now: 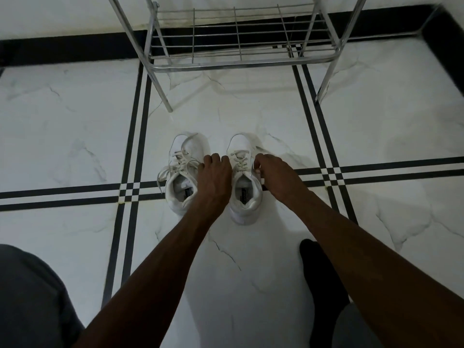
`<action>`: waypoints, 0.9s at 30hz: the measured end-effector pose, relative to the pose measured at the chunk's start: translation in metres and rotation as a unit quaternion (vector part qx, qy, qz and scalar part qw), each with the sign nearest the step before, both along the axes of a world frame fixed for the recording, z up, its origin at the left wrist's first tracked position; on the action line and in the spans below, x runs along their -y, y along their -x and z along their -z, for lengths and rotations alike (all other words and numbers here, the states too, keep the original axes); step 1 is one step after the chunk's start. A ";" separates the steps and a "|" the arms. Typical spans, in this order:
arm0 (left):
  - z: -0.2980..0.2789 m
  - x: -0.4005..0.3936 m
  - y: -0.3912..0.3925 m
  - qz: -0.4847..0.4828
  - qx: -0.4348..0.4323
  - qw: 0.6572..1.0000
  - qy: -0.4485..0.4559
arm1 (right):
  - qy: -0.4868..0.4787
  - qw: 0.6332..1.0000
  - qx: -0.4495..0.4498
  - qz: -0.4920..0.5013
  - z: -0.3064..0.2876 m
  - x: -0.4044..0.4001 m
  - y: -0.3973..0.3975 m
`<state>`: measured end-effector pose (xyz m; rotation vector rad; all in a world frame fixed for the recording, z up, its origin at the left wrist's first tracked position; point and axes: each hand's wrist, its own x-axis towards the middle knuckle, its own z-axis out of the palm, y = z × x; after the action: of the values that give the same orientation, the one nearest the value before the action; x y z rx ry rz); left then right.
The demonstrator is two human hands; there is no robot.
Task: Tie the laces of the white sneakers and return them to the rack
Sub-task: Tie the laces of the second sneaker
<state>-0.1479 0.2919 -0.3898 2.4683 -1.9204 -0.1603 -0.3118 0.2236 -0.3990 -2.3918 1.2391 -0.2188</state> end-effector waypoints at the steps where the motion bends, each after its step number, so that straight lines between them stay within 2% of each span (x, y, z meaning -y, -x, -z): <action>1: 0.000 -0.001 -0.001 0.003 0.010 1.000 0.003 | -0.001 1.000 0.007 -0.009 0.000 0.002 0.001; 5: 0.002 -0.004 -0.008 0.047 0.054 0.997 0.029 | 0.042 0.997 -0.002 -0.058 0.007 0.006 0.005; 8: 0.006 -0.007 -0.015 0.061 0.004 0.998 0.029 | 0.090 0.994 0.003 -0.065 0.009 0.004 0.007; 11: 0.007 -0.006 -0.021 0.052 -0.008 0.998 0.019 | 0.125 0.991 0.019 -0.049 0.010 -0.001 0.009; 15: 0.014 -0.005 -0.028 0.051 -0.012 0.998 0.023 | 0.119 0.991 0.055 -0.023 0.016 -0.003 0.013; 19: 0.025 -0.010 -0.027 0.034 -0.048 0.998 0.027 | 0.086 0.996 0.017 0.018 0.025 -0.004 0.007; 23: 0.017 -0.008 -0.026 0.018 -0.086 0.996 -0.006 | 0.052 0.998 0.026 0.040 0.021 -0.002 0.005; 25: 0.015 -0.006 -0.025 0.005 -0.122 0.992 -0.021 | -0.005 0.998 0.022 0.063 0.012 0.002 0.004; 27: 0.014 -0.006 -0.026 -0.019 -0.169 0.985 0.000 | -0.089 0.991 0.026 0.098 0.004 0.007 0.001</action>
<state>-0.1220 0.2983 -0.4037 2.2923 -1.7299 -0.5395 -0.3133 0.2164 -0.4025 -2.1018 1.4091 -0.2183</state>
